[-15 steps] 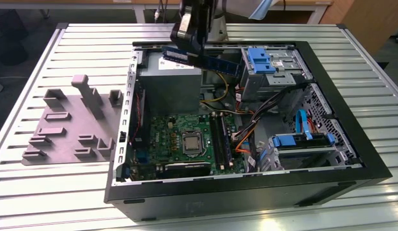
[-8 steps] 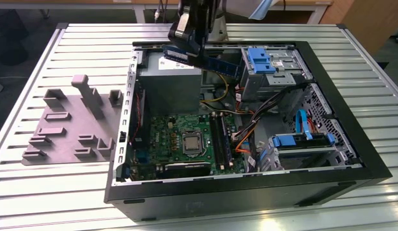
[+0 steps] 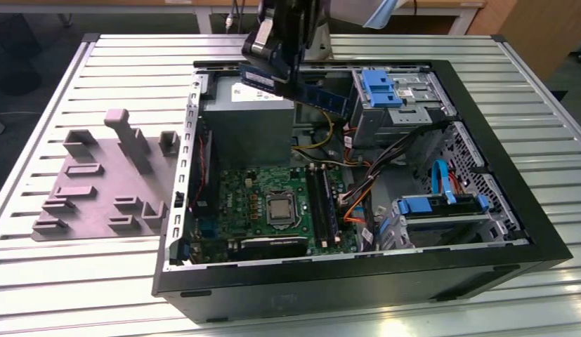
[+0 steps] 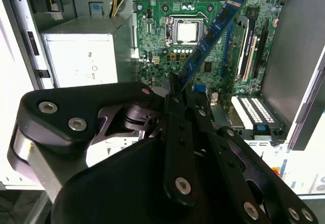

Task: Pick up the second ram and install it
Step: 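Insert the second ram into the second slot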

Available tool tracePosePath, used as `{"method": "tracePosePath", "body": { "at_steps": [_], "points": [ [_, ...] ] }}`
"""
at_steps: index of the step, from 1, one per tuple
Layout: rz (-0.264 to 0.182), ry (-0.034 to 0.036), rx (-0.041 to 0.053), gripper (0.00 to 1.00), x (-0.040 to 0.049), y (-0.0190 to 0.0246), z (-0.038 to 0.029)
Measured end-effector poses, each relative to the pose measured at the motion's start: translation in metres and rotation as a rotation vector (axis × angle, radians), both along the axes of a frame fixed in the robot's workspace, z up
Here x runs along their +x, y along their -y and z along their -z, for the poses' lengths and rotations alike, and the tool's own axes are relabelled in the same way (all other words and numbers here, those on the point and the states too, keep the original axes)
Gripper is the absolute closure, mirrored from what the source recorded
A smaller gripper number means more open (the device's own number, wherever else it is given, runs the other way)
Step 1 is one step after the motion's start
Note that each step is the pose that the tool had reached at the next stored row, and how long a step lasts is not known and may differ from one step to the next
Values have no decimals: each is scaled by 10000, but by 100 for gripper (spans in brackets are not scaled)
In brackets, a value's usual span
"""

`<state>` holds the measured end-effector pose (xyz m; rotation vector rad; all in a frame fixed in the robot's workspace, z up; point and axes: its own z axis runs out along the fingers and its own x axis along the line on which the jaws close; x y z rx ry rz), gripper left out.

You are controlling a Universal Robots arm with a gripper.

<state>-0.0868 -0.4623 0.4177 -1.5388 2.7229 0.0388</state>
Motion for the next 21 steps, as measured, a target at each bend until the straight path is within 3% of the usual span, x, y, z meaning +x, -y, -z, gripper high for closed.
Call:
{"method": "tracePosePath", "body": {
  "at_steps": [21],
  "points": [
    [1311, -1, 0, 86, 0, 0, 4]
  ]
}}
